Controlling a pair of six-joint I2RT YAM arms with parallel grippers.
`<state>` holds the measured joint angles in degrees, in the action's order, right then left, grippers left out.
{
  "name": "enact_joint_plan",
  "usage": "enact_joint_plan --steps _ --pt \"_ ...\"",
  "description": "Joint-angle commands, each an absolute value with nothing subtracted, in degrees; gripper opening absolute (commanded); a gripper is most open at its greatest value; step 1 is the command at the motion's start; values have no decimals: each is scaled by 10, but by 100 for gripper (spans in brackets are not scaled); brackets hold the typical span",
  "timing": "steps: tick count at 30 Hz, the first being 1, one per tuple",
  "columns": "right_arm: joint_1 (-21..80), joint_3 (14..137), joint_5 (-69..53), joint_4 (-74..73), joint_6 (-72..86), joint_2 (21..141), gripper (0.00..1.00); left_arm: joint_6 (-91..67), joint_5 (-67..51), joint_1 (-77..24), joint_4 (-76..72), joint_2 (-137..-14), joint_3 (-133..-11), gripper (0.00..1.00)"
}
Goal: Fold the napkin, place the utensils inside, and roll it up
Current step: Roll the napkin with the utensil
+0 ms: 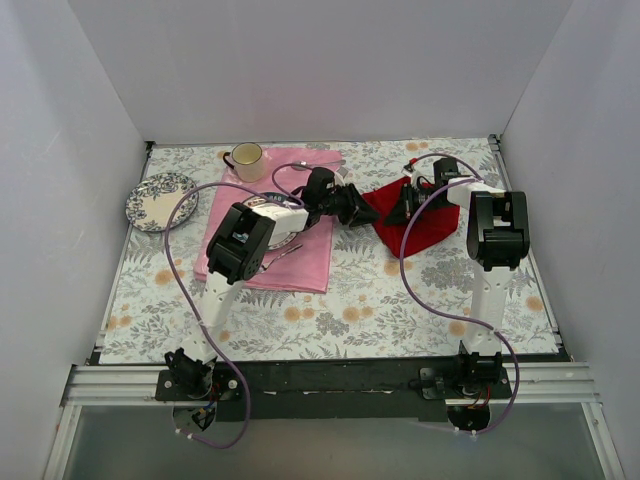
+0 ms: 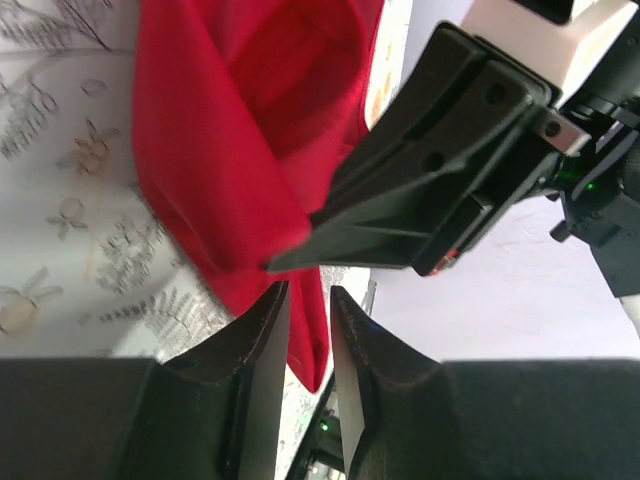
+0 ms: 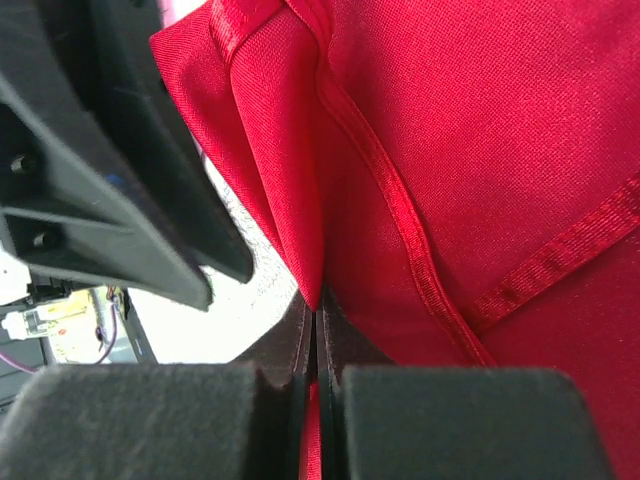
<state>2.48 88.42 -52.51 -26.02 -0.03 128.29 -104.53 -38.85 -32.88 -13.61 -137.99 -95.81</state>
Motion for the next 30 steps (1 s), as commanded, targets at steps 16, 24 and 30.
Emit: enact_joint_plan --steps 16,24,30 --pt "15 896 -468 -284 -25 1303 1 -1068 -381 -338 -184 -1452 -1053 17" --pt "18 902 -464 -292 -21 1301 1 -1074 -362 -342 -193 -1486 -1067 14" --pt "24 904 -421 -311 -19 1287 8 -1072 -334 -343 -156 -1496 -1065 7"
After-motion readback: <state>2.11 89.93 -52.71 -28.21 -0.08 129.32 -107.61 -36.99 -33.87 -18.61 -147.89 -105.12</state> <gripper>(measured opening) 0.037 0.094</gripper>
